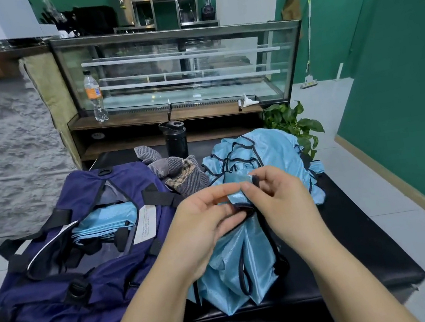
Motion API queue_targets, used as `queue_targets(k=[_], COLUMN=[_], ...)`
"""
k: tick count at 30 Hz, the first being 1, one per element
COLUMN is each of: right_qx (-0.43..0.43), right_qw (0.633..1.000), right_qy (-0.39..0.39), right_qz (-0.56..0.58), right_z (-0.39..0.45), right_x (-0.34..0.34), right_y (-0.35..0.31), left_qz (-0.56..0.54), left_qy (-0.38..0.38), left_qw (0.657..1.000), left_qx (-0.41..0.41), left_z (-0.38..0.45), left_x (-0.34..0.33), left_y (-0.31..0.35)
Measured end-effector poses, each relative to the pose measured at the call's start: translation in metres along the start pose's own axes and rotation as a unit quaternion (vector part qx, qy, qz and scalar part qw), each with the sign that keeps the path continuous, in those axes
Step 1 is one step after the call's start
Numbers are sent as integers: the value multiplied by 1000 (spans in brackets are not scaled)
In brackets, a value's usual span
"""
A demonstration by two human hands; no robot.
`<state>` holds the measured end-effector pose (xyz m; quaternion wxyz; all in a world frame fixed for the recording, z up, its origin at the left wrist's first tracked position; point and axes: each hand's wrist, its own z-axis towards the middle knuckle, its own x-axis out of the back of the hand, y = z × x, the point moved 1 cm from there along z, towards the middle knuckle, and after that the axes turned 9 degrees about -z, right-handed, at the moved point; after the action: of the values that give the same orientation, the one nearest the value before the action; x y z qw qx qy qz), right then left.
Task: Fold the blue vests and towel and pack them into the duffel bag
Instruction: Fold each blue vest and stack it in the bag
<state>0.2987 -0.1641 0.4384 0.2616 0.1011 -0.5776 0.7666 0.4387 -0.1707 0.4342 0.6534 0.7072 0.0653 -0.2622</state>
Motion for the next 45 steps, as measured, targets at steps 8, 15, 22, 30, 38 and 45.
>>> queue_targets(k=[8,15,22,30,38,45], right_qx=[16,24,24,-7,26,45], right_qw=[991,982,981,975,974,986], right_qy=[-135,-178,-193,-186,-180,-122], right_qz=[-10,-64,-11,122,134,100], right_z=[-5,-7,-4,4,4,15], right_x=[-2,4,9,32,54,75], right_y=[-1,-5,5,11,7,-13], left_qz=[347,437,495,432,412,391], left_qy=[41,53,49,-108,-161,-152], left_qw=[910,858,833,870,873,875], left_qx=[-225,-264,-243,-210,-204,-241], left_z=[3,3,8,26,31,36], left_x=[8,9,22,36,14,-5], left_y=[-3,-2,0,9,14,45])
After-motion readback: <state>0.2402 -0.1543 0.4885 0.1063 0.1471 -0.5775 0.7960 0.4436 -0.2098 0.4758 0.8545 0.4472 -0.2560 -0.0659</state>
